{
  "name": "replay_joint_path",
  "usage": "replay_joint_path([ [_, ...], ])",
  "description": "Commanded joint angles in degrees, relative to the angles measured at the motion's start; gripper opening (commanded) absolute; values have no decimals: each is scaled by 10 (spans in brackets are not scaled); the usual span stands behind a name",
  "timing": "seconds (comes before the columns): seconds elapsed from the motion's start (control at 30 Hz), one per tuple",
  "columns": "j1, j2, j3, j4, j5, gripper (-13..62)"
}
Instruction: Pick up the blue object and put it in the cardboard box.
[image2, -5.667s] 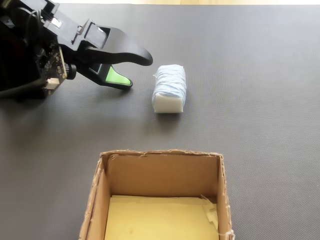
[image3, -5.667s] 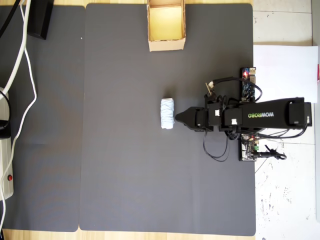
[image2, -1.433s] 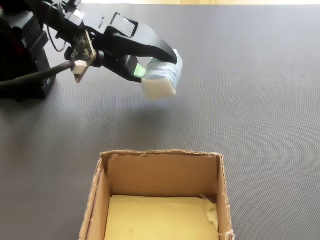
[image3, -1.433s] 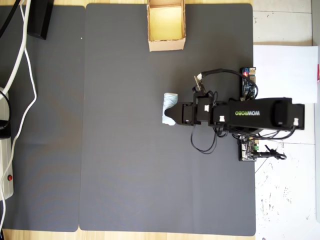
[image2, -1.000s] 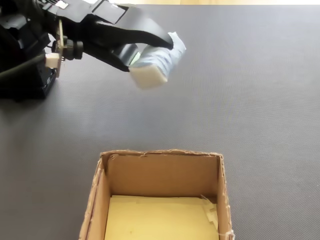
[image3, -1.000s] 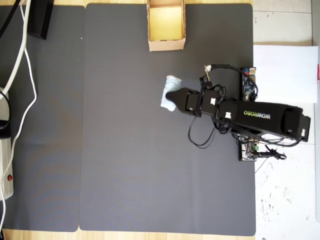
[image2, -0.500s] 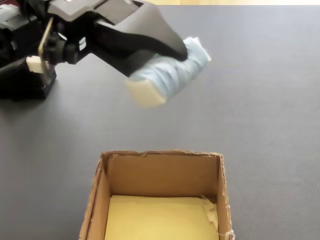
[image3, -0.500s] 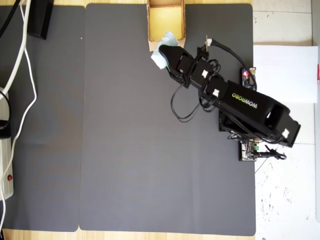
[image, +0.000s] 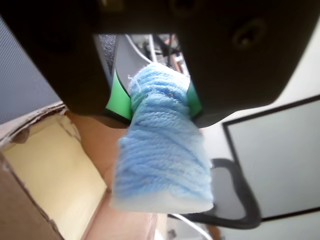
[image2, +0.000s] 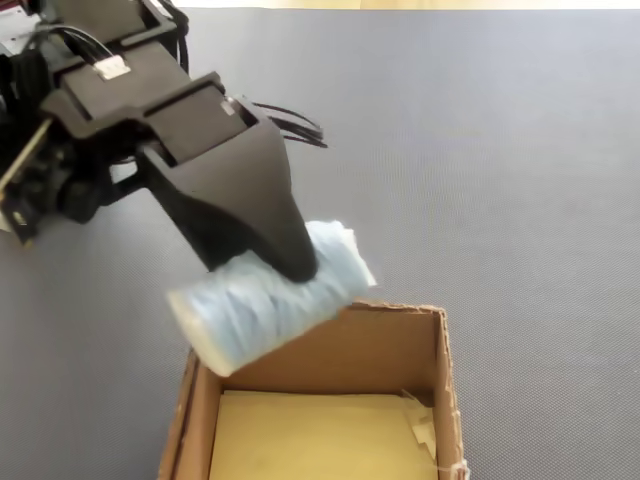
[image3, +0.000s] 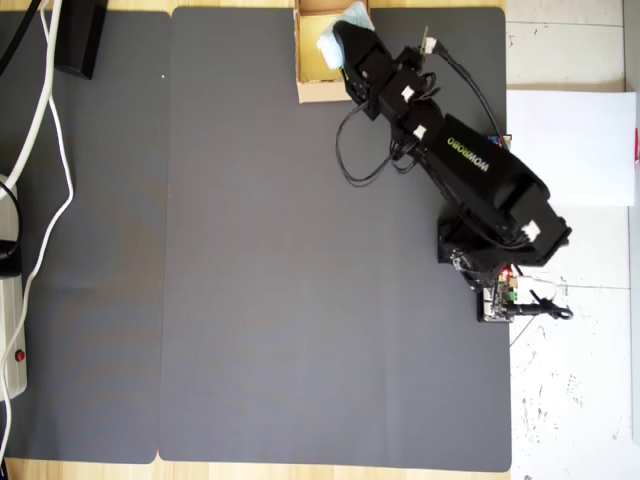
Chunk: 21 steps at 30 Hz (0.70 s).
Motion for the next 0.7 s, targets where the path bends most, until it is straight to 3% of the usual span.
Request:
replay_joint_path([
  [0.0, 0, 8, -60, 19, 8, 240],
  [0.17, 3, 4, -76, 36, 8, 316],
  [0.67, -83, 83, -16, 40, 11, 335],
])
